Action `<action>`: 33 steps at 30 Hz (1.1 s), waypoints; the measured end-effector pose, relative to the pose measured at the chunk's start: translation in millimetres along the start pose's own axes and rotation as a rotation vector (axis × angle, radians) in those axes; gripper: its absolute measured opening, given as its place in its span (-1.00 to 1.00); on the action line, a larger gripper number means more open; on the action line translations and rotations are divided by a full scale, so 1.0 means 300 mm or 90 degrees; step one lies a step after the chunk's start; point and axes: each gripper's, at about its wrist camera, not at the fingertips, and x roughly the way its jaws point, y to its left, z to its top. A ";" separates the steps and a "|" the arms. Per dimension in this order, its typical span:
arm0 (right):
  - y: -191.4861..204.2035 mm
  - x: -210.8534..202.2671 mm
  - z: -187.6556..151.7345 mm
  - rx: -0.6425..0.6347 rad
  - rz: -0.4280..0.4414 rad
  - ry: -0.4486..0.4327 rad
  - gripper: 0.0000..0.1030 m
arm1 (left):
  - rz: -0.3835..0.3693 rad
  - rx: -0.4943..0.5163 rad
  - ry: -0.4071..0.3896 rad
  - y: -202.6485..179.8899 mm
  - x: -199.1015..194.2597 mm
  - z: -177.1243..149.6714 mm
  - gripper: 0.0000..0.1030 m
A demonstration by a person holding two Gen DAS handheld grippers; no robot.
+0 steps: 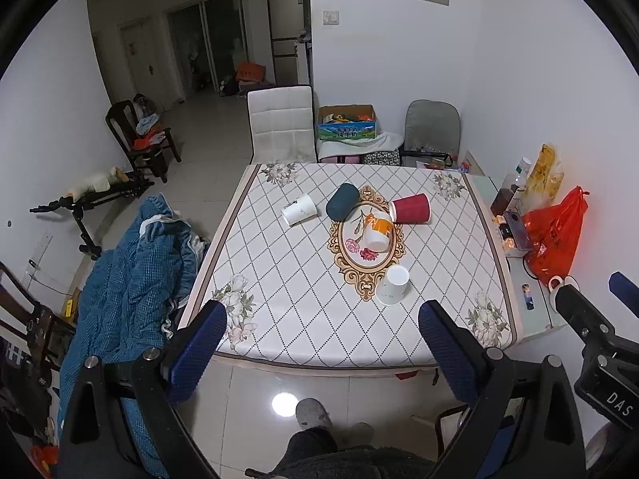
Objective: Flip cup upside down
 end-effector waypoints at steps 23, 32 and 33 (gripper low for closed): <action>-0.019 0.010 -0.014 -0.001 0.004 0.006 0.93 | 0.006 -0.006 -0.003 -0.003 -0.017 -0.009 0.91; -0.018 0.010 -0.013 -0.002 0.004 0.005 0.93 | 0.013 -0.010 -0.010 0.016 -0.035 -0.016 0.91; -0.018 0.010 -0.013 -0.001 0.004 0.006 0.93 | 0.013 -0.010 -0.010 0.017 -0.036 -0.015 0.91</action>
